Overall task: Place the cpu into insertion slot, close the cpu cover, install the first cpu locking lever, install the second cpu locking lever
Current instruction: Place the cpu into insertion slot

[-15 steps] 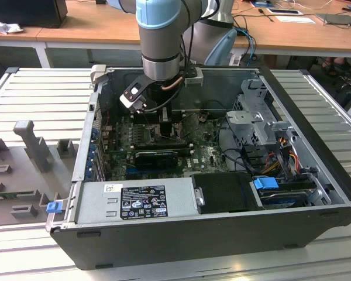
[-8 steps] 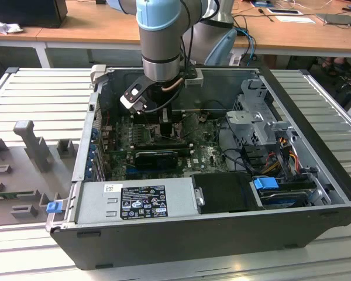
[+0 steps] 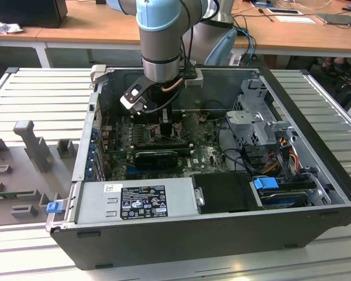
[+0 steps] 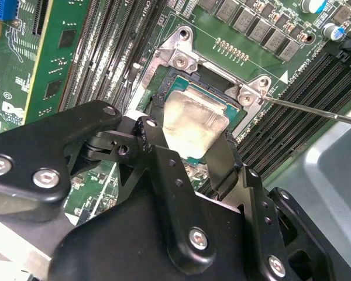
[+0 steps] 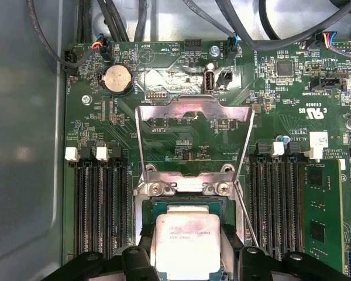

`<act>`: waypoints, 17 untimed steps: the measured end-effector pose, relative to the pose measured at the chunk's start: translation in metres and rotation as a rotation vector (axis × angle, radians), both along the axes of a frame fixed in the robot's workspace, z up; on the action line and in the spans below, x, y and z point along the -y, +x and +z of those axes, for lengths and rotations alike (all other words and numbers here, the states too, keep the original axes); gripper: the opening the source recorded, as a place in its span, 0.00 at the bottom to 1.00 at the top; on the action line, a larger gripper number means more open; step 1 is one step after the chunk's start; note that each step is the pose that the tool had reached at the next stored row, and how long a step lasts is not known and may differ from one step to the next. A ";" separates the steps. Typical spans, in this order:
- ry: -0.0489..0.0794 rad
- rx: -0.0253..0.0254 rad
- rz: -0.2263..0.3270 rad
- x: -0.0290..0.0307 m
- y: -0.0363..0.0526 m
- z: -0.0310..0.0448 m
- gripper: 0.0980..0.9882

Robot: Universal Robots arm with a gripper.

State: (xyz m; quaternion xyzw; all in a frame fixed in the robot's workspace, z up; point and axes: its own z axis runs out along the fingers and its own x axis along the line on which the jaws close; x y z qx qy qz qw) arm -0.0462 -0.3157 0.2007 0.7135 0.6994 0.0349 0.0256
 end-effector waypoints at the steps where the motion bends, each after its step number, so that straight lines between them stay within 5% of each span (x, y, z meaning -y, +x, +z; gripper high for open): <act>1: 0.000 -0.0001 0.000 0.0000 0.0000 0.0000 0.57; 12: 0.005 -0.0005 0.000 0.0000 0.0000 0.0132 0.56; 17: 0.005 -0.0024 0.000 0.0000 0.0000 0.0192 0.14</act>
